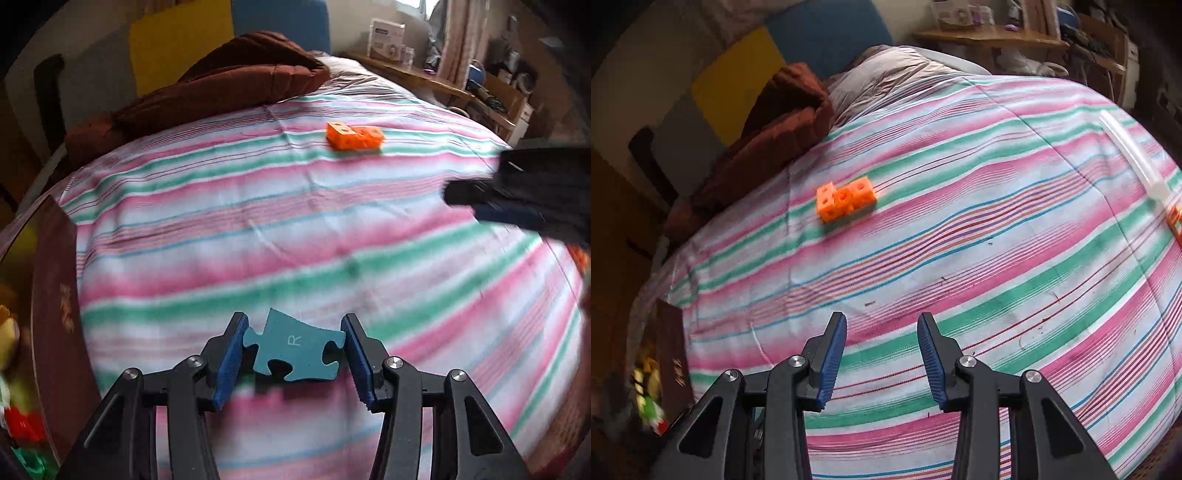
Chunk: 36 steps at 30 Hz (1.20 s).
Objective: Organize rigid objects
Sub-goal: 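Grasp the teal R puzzle piece with left while right grasps the orange cube block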
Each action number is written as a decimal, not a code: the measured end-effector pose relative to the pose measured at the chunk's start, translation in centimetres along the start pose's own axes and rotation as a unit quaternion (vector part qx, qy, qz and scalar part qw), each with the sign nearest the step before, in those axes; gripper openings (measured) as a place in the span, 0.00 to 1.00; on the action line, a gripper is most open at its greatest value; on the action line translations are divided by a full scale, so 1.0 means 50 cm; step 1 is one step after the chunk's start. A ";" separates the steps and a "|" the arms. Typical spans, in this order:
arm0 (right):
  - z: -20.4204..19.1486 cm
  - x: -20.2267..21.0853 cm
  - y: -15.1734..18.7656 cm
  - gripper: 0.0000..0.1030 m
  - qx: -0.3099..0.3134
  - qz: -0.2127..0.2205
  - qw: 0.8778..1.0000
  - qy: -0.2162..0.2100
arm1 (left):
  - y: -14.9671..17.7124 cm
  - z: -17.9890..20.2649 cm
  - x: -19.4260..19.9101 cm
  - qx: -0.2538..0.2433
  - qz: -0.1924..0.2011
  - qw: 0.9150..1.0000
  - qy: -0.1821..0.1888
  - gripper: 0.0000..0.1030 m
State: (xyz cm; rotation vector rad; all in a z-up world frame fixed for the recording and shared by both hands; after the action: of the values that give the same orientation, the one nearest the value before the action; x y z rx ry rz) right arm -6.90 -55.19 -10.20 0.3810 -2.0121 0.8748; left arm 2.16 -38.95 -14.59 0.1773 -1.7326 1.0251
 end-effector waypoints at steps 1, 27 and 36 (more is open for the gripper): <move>-0.004 -0.002 0.002 0.39 0.005 -0.001 1.000 0.001 | 0.008 0.002 0.005 -0.007 0.005 1.000 0.000 0.51; -0.091 -0.207 -0.187 0.60 0.113 -0.052 0.990 0.063 | 0.022 -0.006 0.009 -0.010 0.031 0.999 0.037 0.51; -0.066 -0.084 0.022 0.60 0.162 -0.097 0.981 0.046 | 0.024 -0.001 0.016 -0.014 0.032 0.999 0.028 0.51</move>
State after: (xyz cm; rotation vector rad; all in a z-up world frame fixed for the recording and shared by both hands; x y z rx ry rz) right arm -3.14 -52.34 -12.94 0.6945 -1.7152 1.0761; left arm 1.18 -37.89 -14.59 0.0761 -1.7101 1.0430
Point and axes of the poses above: each gripper's, at about its wrist camera, not at the fingertips, and x roughly against the way its jaws point, z to its right, y to its underside, the point moved 5 cm from there along -x, roughly the way its jaws point, and after that the axes turned 4 degrees about -y, right-handed, at the moved point
